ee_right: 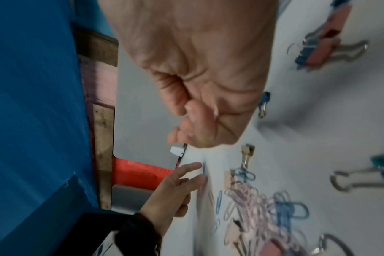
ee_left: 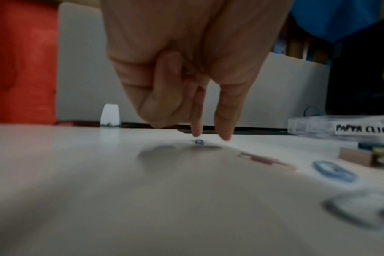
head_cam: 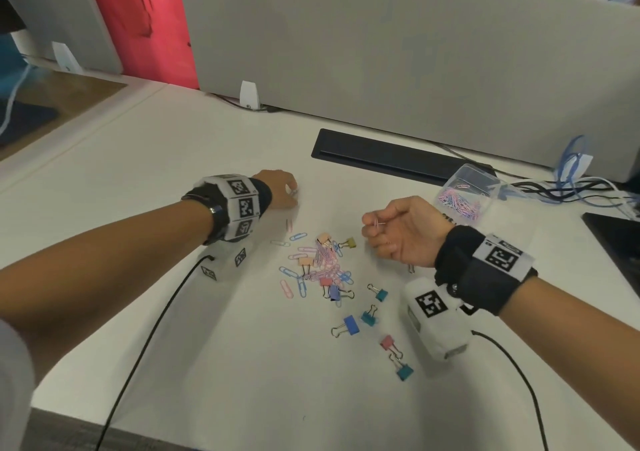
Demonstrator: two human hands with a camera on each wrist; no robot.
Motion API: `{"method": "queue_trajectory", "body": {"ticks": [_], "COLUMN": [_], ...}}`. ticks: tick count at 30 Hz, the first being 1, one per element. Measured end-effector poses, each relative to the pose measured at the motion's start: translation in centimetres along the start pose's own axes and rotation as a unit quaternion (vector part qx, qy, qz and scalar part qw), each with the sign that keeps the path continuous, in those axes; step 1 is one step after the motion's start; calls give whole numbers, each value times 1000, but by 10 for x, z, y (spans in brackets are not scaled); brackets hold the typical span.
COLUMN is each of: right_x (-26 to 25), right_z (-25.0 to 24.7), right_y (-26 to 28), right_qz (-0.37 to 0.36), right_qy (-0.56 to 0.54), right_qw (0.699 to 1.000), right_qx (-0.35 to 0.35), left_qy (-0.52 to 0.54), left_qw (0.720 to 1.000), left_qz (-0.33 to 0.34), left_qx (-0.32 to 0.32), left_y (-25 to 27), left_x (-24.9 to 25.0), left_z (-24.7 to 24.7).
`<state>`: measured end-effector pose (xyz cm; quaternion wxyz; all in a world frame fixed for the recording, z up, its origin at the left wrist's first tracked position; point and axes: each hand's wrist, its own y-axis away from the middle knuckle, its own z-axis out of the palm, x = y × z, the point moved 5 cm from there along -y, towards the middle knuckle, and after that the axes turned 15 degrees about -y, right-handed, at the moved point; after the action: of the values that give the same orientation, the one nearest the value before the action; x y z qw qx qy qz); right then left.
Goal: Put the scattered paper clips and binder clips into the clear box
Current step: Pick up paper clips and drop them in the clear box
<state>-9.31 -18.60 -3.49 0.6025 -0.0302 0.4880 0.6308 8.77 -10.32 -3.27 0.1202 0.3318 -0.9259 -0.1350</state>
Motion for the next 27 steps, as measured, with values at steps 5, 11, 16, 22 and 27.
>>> {"method": "queue_trajectory", "body": {"ticks": [5,11,16,22,27], "right_x": [10,24,22,31,32], "right_z": [6,30,32,38,41], "right_y": [-12,-19,-25,-31,-30], "right_qz": [-1,-54,-52,-72,-123], "right_qy": [209,597,641,657,647], "right_qw": [975,794,757,745,750], "right_qx": [70,97,115,85,65], "left_qy": [-76,-85,-83,-77,-16], "left_qw": [994,977,987,988,981], "left_qz": [73,167,121,126,179], "left_qx": [-23,-102,-64,-53,-70], "left_y": [13,47,44,39,40], "left_x": [12,16,-4,0,33], "left_z": [3,14,11,20,33]}}
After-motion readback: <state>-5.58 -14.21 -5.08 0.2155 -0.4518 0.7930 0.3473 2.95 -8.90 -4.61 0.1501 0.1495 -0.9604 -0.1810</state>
